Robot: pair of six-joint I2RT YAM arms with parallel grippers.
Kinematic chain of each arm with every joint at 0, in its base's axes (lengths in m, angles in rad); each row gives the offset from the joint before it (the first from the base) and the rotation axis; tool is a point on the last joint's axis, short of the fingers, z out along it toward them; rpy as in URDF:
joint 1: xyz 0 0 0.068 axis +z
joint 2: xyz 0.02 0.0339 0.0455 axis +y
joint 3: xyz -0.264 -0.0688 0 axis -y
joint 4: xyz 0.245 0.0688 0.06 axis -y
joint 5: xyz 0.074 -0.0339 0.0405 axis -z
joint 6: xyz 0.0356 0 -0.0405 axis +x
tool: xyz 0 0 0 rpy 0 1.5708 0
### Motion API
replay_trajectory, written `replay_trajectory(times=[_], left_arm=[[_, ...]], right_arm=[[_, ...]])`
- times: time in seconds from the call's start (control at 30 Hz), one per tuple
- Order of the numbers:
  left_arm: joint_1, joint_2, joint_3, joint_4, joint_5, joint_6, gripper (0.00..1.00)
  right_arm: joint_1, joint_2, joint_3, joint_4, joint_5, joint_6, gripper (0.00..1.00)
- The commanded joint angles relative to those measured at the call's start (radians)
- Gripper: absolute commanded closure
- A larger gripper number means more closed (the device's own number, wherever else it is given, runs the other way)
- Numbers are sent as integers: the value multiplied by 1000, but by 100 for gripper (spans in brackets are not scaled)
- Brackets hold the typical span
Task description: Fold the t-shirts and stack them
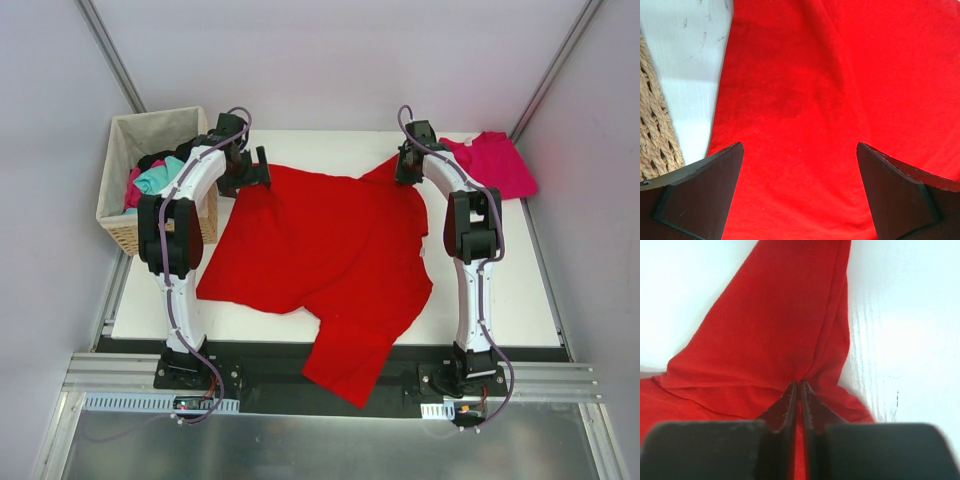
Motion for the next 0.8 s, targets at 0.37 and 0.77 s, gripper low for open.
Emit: replay_trajectory(times=[0.37, 0.77], left_arm=[[-4, -25, -4, 6, -15, -11, 4], [-4, -27, 0, 7, -29, 11, 3]], right_arm=[[5, -113, 78, -34, 75, -27, 98], [33, -43, 248, -44, 32, -24, 99]])
